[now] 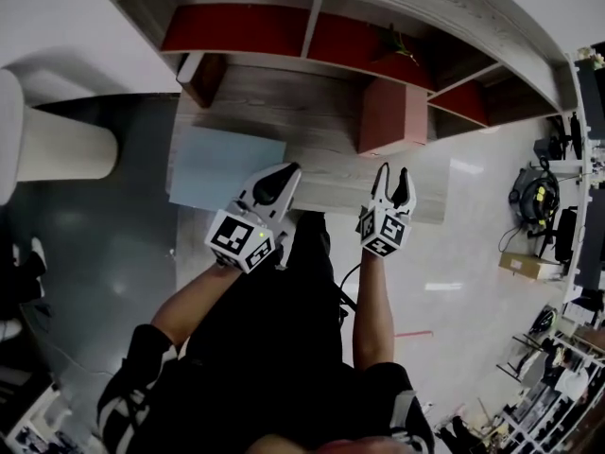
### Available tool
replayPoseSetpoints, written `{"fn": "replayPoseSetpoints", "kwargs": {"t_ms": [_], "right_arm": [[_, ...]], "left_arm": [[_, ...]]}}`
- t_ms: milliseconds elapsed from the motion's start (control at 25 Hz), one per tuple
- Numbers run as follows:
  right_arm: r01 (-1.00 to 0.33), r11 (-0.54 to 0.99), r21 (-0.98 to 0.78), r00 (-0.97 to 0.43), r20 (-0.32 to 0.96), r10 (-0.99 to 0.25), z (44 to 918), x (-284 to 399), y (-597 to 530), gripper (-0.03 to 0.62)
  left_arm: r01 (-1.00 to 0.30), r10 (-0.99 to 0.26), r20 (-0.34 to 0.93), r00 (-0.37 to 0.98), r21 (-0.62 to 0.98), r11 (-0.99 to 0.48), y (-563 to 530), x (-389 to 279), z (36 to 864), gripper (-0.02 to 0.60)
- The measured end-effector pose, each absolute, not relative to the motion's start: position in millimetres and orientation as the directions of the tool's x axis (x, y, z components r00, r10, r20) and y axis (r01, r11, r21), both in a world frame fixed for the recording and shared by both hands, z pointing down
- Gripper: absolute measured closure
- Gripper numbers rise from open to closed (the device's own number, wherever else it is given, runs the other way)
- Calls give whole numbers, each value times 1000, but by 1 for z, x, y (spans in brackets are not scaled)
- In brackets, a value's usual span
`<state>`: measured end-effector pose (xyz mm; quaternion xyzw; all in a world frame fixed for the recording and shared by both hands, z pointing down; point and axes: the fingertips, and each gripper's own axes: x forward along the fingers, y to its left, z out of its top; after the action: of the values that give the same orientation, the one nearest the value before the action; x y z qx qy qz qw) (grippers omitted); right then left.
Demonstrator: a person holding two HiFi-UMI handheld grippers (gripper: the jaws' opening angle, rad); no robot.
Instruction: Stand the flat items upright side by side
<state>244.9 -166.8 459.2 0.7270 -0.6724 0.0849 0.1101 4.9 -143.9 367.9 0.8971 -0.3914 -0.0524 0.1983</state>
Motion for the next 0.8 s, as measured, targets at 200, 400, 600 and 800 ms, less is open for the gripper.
{"fn": "replayPoseSetpoints", "kwargs": {"t_ms": [200, 400, 600, 800], "right_arm": [[-999, -41, -35, 31, 262, -964, 428, 217, -131, 551], [-993, 38, -110, -64, 240, -969, 393, 189, -109, 568], [-978, 149, -149, -179, 213, -961, 359, 153, -88, 569], [-944, 273, -186, -308, 198, -931, 343, 111, -53, 569]], "left_arm": [[-697, -733, 71, 677, 382, -607, -124, -12, 366, 552], [-724, -757, 73, 650, 363, -586, -104, -24, 357, 552], [-761, -801, 50, 596, 355, -544, -80, -40, 335, 552], [-808, -847, 39, 529, 328, -490, -47, -57, 318, 552]]}}
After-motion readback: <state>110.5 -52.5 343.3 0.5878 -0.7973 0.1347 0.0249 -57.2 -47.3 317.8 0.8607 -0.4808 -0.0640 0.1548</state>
